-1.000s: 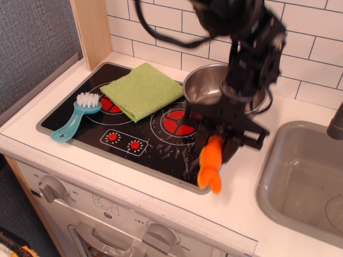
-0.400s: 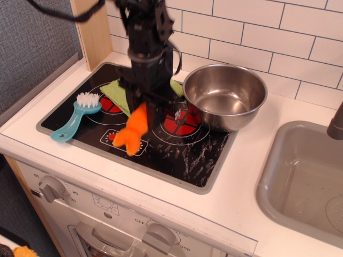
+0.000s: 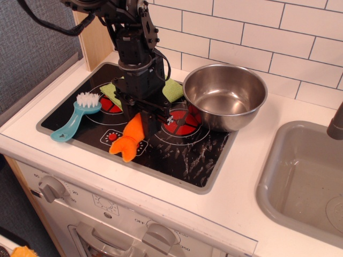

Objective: Move the fish to lower middle of cooktop

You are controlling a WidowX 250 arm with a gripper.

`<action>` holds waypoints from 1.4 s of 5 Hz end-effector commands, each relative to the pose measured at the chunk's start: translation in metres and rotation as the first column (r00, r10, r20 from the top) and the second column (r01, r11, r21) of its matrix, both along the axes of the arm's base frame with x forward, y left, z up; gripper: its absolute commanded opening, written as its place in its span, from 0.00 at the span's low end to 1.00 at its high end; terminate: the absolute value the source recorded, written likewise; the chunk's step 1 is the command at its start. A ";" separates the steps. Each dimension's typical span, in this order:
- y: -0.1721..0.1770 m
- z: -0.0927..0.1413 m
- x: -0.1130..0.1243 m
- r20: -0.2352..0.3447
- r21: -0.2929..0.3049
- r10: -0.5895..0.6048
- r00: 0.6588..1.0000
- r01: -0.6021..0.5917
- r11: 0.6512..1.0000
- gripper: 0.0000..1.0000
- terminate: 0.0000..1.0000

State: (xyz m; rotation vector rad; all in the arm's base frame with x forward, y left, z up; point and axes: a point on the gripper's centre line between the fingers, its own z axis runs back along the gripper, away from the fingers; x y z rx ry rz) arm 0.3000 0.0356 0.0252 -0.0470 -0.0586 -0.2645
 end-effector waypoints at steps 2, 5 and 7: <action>-0.012 0.024 0.009 0.073 0.066 -0.061 0.995 0.056 0.996 1.00 0.00; -0.019 0.037 0.006 0.101 0.059 -0.001 0.995 -0.005 0.998 1.00 0.00; -0.019 0.037 0.006 0.101 0.059 -0.001 0.995 -0.005 0.998 1.00 1.00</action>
